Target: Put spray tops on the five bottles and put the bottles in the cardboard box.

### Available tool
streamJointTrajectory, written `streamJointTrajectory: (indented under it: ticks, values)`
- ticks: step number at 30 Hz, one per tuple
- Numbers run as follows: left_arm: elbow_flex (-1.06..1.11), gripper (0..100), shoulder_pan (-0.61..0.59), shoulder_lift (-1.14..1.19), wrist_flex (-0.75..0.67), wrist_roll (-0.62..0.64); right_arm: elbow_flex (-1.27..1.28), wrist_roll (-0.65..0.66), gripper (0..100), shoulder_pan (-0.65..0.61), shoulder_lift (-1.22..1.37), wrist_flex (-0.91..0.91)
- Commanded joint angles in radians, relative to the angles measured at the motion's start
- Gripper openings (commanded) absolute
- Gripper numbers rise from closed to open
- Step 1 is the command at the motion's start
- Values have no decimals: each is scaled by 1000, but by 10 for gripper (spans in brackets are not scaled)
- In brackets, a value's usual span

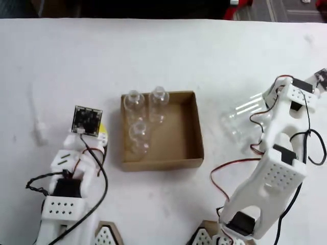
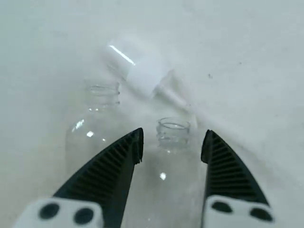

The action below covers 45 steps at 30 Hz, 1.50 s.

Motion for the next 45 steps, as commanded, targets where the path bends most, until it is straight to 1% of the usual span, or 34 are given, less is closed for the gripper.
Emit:
streamJointTrajectory:
  ticks: [1,5,8,12,18,23,27,29,30,33,36,41,45]
  values:
    - [-5,35,13,4,-31,-9,-43,-9,143,15,-10,-19]
    - [-5,35,13,4,-31,-9,-43,-2,15,19,-21,-19]
    - [-5,35,13,4,-31,-9,-43,-2,27,21,-21,-15]
    - [-5,35,13,4,-31,-9,-43,-2,15,28,-50,13]
    - [-5,35,13,4,-31,-9,-35,-2,15,13,-157,105]
    - [17,35,13,2,-83,-9,-37,0,15,-13,-229,157]
    - [18,35,13,2,-86,-8,-41,0,15,-28,-312,183]
    - [18,35,24,2,-86,-8,-41,20,15,-42,-381,183]
    - [20,35,35,2,-86,-9,-41,55,15,-48,-421,183]
    - [20,33,50,2,-86,-54,-37,198,15,-119,-552,183]
    - [20,32,62,2,-84,-61,-34,288,15,-211,-679,183]
    - [20,32,61,2,-81,-58,-31,334,15,-358,-814,156]
    - [20,32,59,2,-80,-57,17,358,15,-441,-862,108]
